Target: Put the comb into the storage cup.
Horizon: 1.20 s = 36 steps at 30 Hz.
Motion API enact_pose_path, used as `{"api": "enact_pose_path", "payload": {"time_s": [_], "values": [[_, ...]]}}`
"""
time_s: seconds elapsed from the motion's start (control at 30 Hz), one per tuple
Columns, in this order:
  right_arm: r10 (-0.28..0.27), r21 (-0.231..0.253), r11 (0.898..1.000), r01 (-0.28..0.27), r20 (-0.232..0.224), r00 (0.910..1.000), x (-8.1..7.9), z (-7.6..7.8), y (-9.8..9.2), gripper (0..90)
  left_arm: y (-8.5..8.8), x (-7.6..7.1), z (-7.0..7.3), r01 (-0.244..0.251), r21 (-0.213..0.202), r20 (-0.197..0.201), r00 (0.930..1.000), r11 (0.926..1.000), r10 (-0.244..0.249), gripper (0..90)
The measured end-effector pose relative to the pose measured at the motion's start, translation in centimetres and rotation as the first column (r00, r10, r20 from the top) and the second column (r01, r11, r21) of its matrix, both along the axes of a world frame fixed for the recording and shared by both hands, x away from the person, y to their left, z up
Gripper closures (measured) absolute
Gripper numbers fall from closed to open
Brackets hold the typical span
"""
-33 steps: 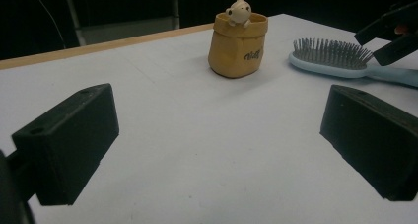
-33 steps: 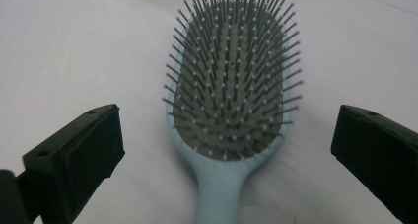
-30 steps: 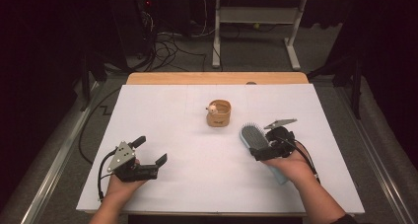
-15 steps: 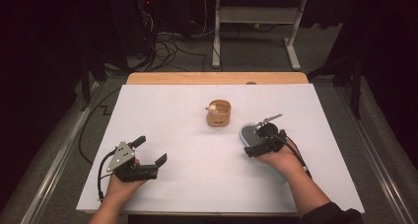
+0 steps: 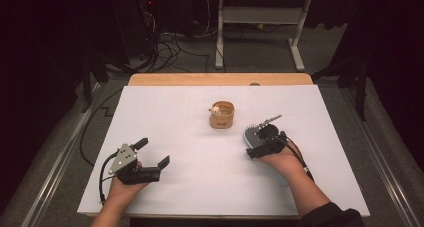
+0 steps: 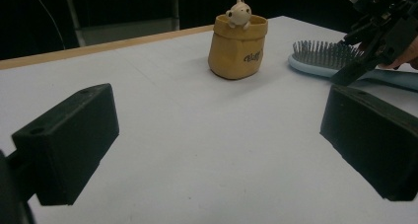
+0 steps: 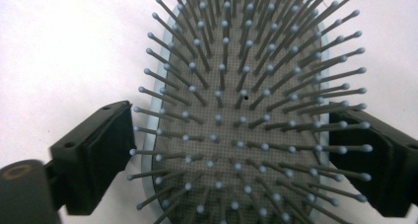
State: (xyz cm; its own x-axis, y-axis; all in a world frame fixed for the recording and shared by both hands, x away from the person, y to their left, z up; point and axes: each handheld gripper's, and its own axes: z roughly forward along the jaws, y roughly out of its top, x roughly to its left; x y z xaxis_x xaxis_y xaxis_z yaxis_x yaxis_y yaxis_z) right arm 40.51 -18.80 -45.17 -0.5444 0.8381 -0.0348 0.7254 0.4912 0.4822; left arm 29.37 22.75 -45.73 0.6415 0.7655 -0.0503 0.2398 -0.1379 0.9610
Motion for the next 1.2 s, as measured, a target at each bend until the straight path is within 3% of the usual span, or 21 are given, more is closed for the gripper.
{"api": "enact_pose_path", "payload": {"time_s": [0.2, 0.83, 1.2], "values": [[-0.013, 0.004, 1.000, 0.013, 0.009, 0.9999, 0.02, 0.21, -0.17, 17.5, 0.03, 0.00, 0.00, -0.002, 0.004, 0.000, 1.0000, 1.0000, 0.002, 1.9], [-0.006, -0.028, 1.000, 0.006, -0.026, 0.9996, 0.45, 0.39, 0.11, 17.9, -0.01, -0.09, 0.01, -0.002, -0.006, 0.001, 1.0000, 1.0000, 0.002, 0.4], [-0.034, -0.038, 0.999, 0.031, -0.054, 0.9980, 0.66, 0.59, 0.40, 19.7, -0.20, -0.14, -0.05, 0.007, 0.003, 0.001, 1.0000, 1.0000, -0.007, 0.4]]}}
